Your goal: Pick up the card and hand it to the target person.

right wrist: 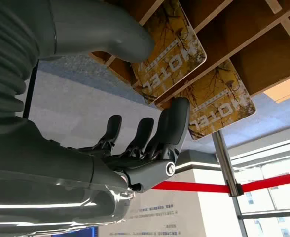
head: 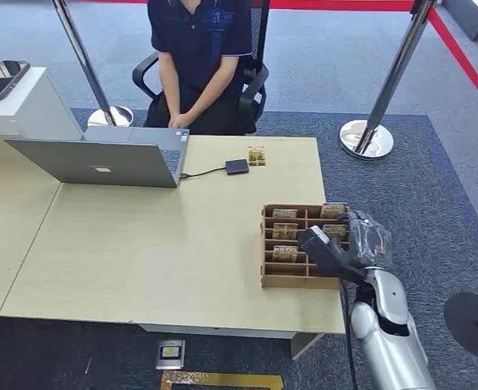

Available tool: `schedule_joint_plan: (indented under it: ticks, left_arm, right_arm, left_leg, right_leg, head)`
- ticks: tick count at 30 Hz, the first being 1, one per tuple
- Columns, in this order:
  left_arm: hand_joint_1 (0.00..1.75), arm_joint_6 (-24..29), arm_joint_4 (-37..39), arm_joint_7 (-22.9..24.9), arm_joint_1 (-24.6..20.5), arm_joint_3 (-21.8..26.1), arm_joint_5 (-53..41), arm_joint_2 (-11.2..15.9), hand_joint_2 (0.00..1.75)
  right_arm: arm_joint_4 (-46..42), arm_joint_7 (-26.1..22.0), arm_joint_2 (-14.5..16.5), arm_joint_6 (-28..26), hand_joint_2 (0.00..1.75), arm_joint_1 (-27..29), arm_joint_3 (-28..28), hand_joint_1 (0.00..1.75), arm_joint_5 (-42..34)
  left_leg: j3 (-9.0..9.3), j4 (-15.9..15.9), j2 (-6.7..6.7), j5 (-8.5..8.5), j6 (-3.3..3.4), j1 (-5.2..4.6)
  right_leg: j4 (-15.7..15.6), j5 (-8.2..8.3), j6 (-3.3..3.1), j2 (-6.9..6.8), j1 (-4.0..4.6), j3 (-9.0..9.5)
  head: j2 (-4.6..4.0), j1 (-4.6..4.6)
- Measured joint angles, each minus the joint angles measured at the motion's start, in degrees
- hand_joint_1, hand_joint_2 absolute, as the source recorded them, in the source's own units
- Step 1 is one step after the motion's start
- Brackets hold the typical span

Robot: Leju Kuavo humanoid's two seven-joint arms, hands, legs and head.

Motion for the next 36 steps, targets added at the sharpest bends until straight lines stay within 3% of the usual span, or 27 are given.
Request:
schedule_joint_plan:
  ticks: [27, 36]
  left_arm:
    - [0.0, 0.1, 0.0, -0.1, 0.0, 0.0, -0.1, 0.0, 0.0]
    - [0.0, 0.1, 0.0, -0.1, 0.0, 0.0, -0.2, 0.0, 0.0]
  right_arm:
    - [1.4, 0.2, 0.0, -0.2, 1.75, -0.7, 1.3, 0.86, -0.6]
    - [1.6, 0.5, 0.0, -0.4, 1.75, -1.0, 1.4, 1.08, -0.6]
  left_leg:
    - [0.0, 0.0, 0.0, 0.0, 0.0, 0.0]
    - [0.0, 0.0, 0.0, 0.0, 0.0, 0.0]
  right_leg:
    - [0.0, 0.0, 0.0, 0.0, 0.0, 0.0]
    - [0.0, 0.0, 0.0, 0.0, 0.0, 0.0]
  head:
    - [0.0, -0.01]
    - [0.0, 0.01]
